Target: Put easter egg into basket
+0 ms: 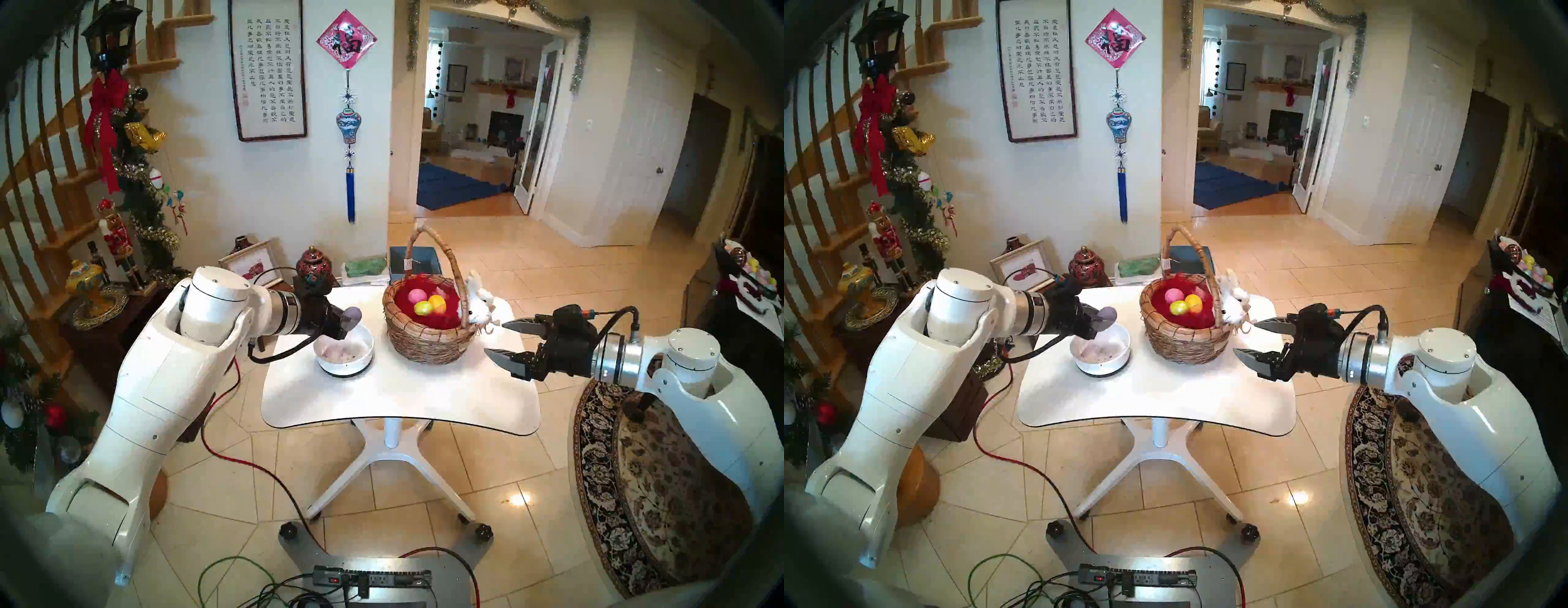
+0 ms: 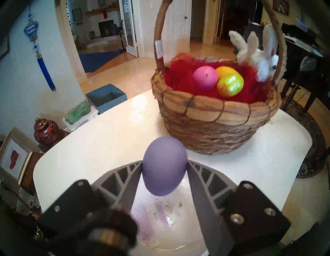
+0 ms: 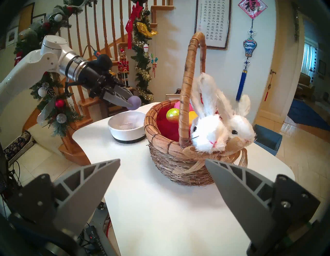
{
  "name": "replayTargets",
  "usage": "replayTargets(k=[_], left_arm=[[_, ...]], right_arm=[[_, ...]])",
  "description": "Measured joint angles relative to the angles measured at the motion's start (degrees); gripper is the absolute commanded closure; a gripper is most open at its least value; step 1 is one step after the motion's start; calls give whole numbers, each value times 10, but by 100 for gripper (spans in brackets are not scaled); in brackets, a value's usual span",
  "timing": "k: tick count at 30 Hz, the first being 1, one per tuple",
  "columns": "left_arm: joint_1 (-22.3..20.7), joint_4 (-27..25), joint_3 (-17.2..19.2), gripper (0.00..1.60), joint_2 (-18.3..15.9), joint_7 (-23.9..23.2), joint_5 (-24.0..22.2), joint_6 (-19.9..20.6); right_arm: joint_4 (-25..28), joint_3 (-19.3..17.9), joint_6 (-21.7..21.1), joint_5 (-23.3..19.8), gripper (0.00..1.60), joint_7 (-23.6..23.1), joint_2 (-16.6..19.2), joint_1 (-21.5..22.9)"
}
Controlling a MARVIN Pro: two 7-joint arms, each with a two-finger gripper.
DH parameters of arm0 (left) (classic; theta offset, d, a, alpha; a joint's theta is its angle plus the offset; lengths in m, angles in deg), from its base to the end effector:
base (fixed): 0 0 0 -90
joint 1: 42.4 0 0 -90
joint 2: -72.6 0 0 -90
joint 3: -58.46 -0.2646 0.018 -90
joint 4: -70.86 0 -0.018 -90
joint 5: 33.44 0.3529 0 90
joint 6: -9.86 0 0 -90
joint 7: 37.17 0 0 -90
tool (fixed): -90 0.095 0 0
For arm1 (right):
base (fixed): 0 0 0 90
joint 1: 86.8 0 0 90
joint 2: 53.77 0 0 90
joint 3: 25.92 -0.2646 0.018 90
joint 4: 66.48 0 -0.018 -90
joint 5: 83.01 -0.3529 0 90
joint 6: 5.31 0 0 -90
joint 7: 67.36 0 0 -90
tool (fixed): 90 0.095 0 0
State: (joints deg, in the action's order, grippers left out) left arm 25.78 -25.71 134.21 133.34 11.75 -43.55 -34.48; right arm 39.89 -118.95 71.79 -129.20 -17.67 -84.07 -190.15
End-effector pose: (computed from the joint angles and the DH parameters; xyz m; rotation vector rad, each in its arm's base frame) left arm 0.4870 -0.0161 -0.1550 2.2972 -0.9808 1.2866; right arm 0.3893 -0.0967 -0.1885 -1.9982 -0.9637 -1.4098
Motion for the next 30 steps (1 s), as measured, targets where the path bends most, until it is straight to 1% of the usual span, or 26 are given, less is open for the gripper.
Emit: replayTargets(k=[12,14,20,30], left_arm=[[-51,4,-24,89,34,-1,-1,1],[-67,20,-37,88,46,-1,-1,0],[-95,55,-63,88,67,-3,-1,-1],[-129,101,-87,89,97,-14,-6,-8]], right_arm=[[0,0,0,0,0,0,0,0],[0,0,0,0,0,0,0,0],[0,0,0,0,0,0,0,0],[0,0,0,0,0,0,0,0]])
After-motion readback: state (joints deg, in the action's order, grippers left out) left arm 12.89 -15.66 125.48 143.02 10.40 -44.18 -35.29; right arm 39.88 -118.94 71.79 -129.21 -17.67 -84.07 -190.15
